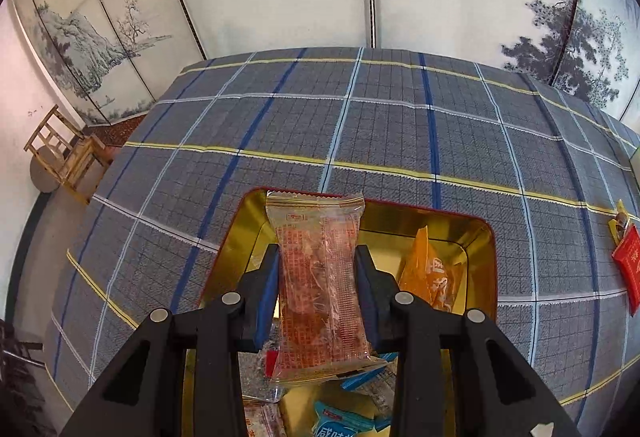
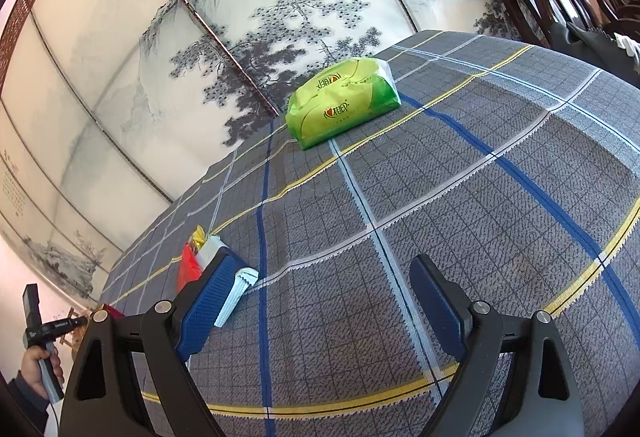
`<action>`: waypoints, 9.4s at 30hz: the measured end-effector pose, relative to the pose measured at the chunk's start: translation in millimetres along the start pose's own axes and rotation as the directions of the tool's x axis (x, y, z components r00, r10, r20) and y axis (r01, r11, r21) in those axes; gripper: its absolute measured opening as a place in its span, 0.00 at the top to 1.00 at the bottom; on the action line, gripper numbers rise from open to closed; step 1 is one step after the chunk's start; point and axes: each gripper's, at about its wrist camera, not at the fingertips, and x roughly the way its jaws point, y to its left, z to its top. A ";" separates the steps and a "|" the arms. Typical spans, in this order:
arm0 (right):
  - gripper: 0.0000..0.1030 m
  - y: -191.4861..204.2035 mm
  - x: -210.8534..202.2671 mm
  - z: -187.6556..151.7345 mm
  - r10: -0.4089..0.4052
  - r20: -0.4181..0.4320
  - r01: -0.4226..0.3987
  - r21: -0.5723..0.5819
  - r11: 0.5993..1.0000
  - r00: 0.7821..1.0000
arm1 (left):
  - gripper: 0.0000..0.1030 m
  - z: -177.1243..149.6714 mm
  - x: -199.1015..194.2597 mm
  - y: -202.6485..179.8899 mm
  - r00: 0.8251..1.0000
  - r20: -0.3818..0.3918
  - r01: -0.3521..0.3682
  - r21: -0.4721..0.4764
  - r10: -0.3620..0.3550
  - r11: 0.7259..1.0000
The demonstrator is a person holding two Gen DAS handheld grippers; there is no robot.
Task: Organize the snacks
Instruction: 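Open the left tool to release the cracker bag into the tin, then reach the right tool to the red gold-lettered packet and grasp it, then carry the red packet with the right tool over the tin and lower it, then open the right tool to release the red packet into the tin, then reach the left tool to the yellow-wrapped candy and grasp it, then lift the yellow candy with the left tool and carry it over the tin, then lower the yellow candy into the tin and open the left tool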
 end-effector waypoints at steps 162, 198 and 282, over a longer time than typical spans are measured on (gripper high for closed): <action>0.07 23.9 -2.0 0.8 -0.078 -0.022 0.074 -0.142 0.987 0.997 | 0.08 -75.4 -156.7 -200.4 0.780 0.173 0.481 0.448 -0.601 0.753; 0.07 4.3 -8.7 1.5 0.011 0.008 -0.011 -0.021 1.000 1.000 | 0.83 18.8 -78.6 -300.3 0.879 0.139 0.380 0.371 -0.456 0.847; 0.05 9.8 14.4 -1.2 -0.097 -0.097 0.089 -0.077 0.993 0.991 | 0.51 -7.5 -4.0 58.5 0.984 0.111 0.146 -0.035 -0.141 0.989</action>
